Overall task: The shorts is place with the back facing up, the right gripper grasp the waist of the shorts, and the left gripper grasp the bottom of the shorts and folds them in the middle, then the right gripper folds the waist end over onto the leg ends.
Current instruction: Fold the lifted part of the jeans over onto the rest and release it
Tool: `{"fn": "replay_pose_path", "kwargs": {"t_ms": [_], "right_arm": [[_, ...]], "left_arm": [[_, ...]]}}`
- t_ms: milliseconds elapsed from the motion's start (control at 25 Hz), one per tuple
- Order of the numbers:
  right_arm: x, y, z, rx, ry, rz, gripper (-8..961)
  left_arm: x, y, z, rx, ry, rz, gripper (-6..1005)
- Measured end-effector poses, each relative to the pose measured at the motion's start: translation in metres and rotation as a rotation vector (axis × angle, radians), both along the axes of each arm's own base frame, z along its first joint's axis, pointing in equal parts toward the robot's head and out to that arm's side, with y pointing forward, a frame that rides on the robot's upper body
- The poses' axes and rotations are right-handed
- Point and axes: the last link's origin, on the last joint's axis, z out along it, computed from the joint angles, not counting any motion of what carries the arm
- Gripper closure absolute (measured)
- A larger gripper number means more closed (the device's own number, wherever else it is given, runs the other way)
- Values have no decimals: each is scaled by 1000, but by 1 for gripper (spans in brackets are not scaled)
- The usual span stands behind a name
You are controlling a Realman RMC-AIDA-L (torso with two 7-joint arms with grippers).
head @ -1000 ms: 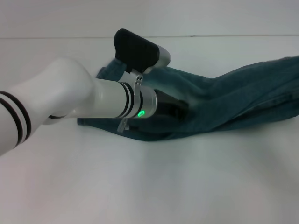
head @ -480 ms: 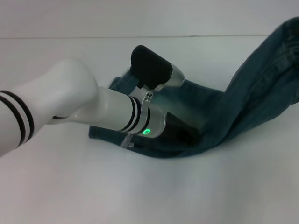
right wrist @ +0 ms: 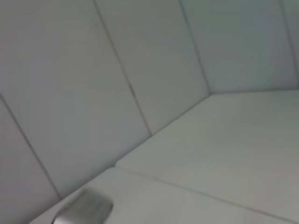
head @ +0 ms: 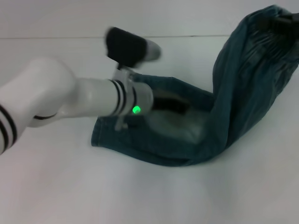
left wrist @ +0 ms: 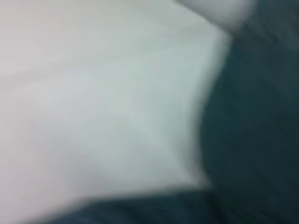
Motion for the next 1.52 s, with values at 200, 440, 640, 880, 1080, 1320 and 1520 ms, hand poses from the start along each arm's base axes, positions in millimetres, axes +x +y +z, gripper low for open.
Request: {"fn": "replay_pose_path", "kwargs": {"t_ms": [200,440,640,880,1080,1320,1520], "right_arm": [[-7,3,-14,-40,-25,13,819],[-19,13,-44,-114,-44,32,815],[-37,24,-73,-179,-78,66,811],[-63,37,-109,-261,-152,118,807],[-78,46,-139,-329,-231,134,804],[-93,49,-167,-381,-326,176,799],[-102,49,-179,-410,-374,207,796]], "left_arm": [[-19,28,31,258,-33,100,918],[-43,44,59,493,-14,190,865],[-57,50,82,587,-46,253,866],[-70,51,106,682,-56,278,866],[-81,47,120,718,-56,286,867],[-87,42,123,727,-38,279,868],[-91,40,122,724,-33,287,868]]}}
